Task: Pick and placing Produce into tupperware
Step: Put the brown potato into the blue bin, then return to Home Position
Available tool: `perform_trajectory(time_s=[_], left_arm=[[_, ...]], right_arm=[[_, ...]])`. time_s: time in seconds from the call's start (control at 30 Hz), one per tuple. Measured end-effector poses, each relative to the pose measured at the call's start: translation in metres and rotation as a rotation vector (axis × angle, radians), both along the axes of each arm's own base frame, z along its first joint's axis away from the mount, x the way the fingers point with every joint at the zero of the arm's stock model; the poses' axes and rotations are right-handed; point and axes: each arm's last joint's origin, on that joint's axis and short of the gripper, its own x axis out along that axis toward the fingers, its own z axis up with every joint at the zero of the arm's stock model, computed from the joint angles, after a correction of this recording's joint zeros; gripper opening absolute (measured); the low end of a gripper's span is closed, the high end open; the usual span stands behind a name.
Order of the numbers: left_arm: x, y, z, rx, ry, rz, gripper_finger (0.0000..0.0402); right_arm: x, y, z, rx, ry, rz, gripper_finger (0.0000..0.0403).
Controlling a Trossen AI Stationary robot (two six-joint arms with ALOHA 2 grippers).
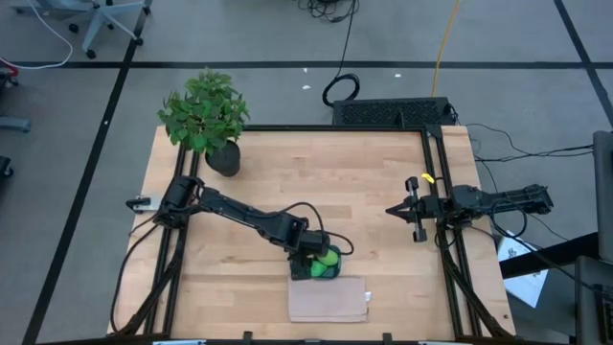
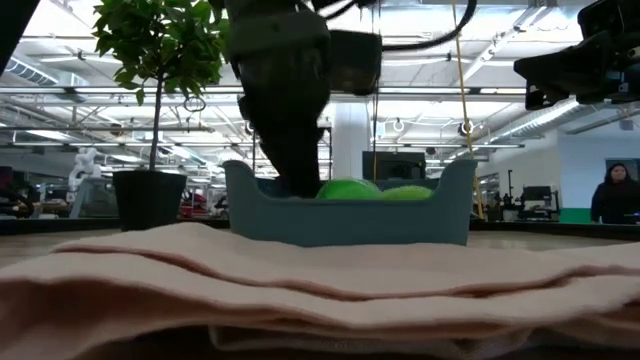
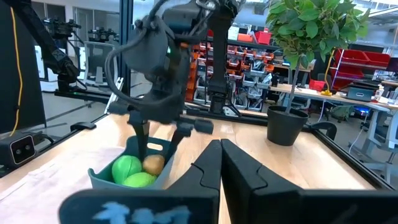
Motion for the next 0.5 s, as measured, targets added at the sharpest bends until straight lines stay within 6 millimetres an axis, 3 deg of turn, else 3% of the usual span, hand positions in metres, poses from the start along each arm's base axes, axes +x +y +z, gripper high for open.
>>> perform_trajectory(time_s=[0.27,0.5], left_arm=[[-0.003,-0.006,0.046,0.036,-0.063,-0.076,0.0186],[-0.018,-0.002,0.090,0.051,-0.159,-0.116,0.0152]], right_arm=[[0.000,0.000,0.000,0.000,-0.003,0.000,0.0000],[0.000,0.000,0.000,0.004,-0.005,0.000,0.0000]])
